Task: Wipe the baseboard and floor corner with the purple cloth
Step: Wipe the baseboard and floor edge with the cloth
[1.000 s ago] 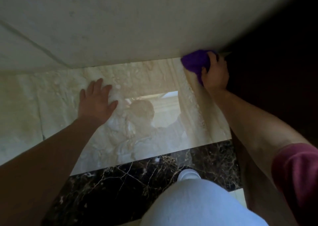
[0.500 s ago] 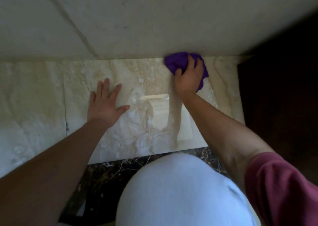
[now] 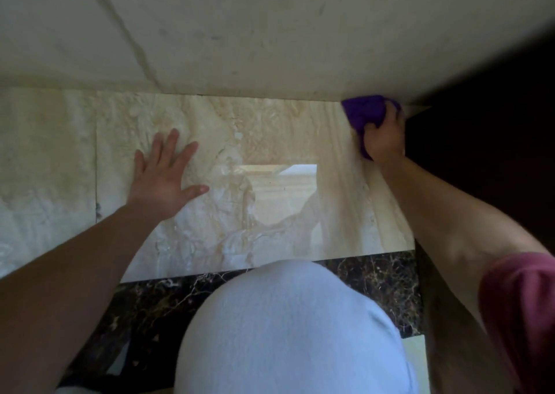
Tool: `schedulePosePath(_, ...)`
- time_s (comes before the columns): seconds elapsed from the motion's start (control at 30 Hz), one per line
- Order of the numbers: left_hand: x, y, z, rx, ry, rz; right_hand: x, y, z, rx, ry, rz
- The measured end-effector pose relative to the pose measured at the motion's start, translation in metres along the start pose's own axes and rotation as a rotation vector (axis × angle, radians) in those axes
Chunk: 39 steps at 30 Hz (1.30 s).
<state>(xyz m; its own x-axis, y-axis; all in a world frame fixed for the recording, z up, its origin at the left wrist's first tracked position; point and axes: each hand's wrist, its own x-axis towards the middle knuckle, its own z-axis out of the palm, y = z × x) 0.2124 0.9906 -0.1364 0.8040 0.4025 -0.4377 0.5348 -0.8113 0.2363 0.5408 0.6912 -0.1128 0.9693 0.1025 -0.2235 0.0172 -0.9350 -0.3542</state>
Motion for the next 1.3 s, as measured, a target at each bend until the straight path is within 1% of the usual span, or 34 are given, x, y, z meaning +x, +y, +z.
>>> schedulePosePath(0.07, 0.001, 0.003, -0.002, -0.008, -0.025, -0.01, -0.015, -0.018, 0.02, 0.004, 0.025, -0.027)
schedulePosePath(0.13, 0.003, 0.008, -0.007, -0.033, -0.052, -0.01, -0.038, -0.05, 0.036, -0.051, -0.016, -0.078)
schedulePosePath(0.2, 0.001, 0.009, -0.013, -0.05, -0.068, 0.007, -0.062, -0.088, 0.053, -0.109, -0.067, -0.18)
schedulePosePath(0.27, -0.006, -0.001, -0.016, -0.026, -0.051, 0.017, -0.084, -0.122, 0.075, -0.151, -0.105, -0.249)
schedulePosePath(0.4, -0.037, -0.057, -0.01, 0.063, 0.047, -0.12, -0.123, -0.192, 0.123, -0.21, -0.167, -0.279)
schedulePosePath(0.5, -0.061, -0.101, -0.01, 0.122, 0.093, -0.127, -0.149, -0.234, 0.146, -0.26, -0.18, -0.297)
schedulePosePath(0.63, -0.1, -0.152, -0.008, 0.087, 0.003, -0.318, -0.182, -0.282, 0.174, -0.348, -0.239, -0.366)
schedulePosePath(0.77, -0.112, -0.167, -0.004, -0.015, -0.046, -0.291, -0.209, -0.329, 0.196, -0.486, -0.327, -0.511)
schedulePosePath(0.83, -0.112, -0.171, -0.004, -0.028, -0.062, -0.262, -0.22, -0.352, 0.204, -0.553, -0.35, -0.537)
schedulePosePath(0.9, -0.115, -0.176, -0.006, -0.029, -0.139, -0.254, -0.234, -0.377, 0.207, -0.587, -0.416, -0.522)
schedulePosePath(1.0, -0.108, -0.182, -0.026, 0.006, -0.317, -0.197, -0.239, -0.39, 0.197, -0.613, -0.491, -0.511)
schedulePosePath(1.07, -0.108, -0.187, -0.047, -0.021, -0.43, -0.165, -0.24, -0.387, 0.174, -0.535, -0.542, -0.491)
schedulePosePath(1.1, -0.106, -0.189, -0.056, -0.022, -0.471, -0.154, -0.24, -0.383, 0.162, -0.507, -0.528, -0.5)
schedulePosePath(1.13, -0.108, -0.19, -0.061, -0.009, -0.509, -0.149, -0.243, -0.378, 0.151, -0.495, -0.512, -0.523)
schedulePosePath(1.2, -0.107, -0.194, -0.068, 0.028, -0.554, -0.159, -0.252, -0.372, 0.14, -0.519, -0.527, -0.644)
schedulePosePath(1.23, -0.106, -0.19, -0.072, 0.035, -0.583, -0.157, -0.257, -0.365, 0.136, -0.561, -0.568, -0.698)
schedulePosePath(1.3, -0.105, -0.184, -0.081, 0.049, -0.626, -0.166, -0.261, -0.355, 0.139, -0.627, -0.67, -0.694)
